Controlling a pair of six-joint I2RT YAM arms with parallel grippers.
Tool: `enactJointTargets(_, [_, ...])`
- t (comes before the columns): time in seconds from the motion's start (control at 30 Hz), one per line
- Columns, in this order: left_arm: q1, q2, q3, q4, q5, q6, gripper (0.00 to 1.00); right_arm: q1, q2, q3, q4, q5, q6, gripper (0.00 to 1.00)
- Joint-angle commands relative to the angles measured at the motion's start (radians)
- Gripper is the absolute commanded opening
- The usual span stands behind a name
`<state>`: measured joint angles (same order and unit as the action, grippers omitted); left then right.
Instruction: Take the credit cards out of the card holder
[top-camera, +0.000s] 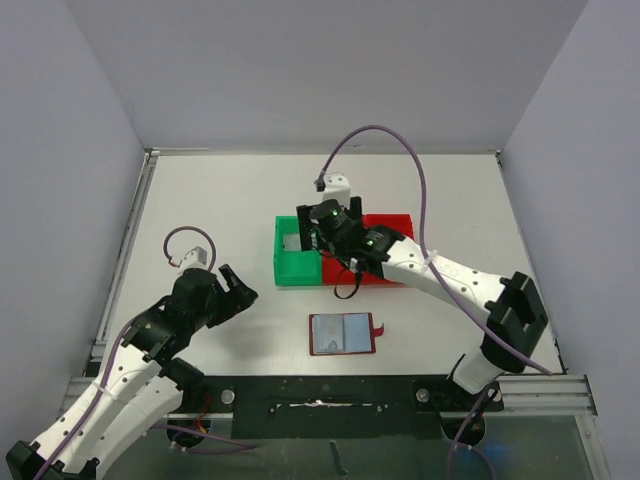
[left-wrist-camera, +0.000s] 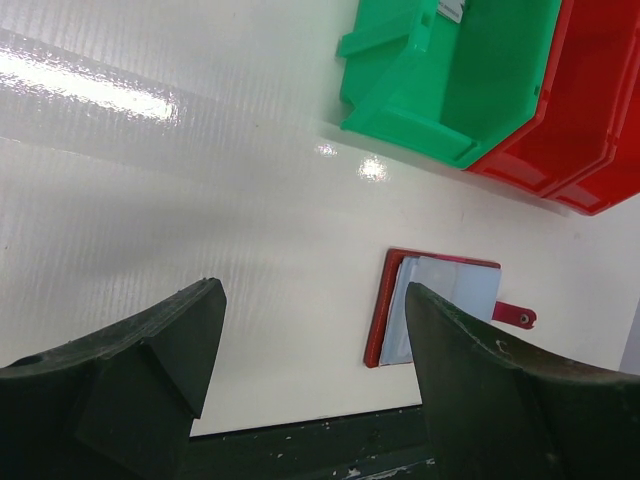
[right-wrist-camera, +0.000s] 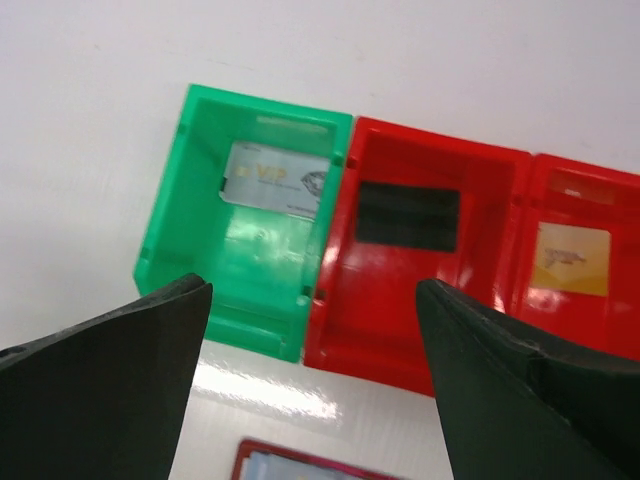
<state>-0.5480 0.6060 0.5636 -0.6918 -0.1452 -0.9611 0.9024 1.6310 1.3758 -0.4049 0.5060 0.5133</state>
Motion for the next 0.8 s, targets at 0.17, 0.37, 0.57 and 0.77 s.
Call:
enactJointTargets(0.17, [0.004,0.032,0.023,0.112,0.05,0.001,0.73,-0.088,-0.443,-0.468,0.188,0.034,0.215,0.98])
enactJointTargets(0.37, [0.004,0.065,0.022,0.152,0.067,0.003,0.73,-0.115,-0.654,-0.726,0.328,-0.129,0.312,0.98])
enactJointTargets(0.57, [0.003,0.095,0.024,0.178,0.083,0.007,0.73,-0.098,-0.813,-0.926,0.471,-0.311,0.444,0.98])
enactJointTargets(0.77, [0.003,0.097,0.015,0.183,0.088,0.009,0.73,0.111,-0.594,-0.79,0.186,-0.129,0.554,0.93])
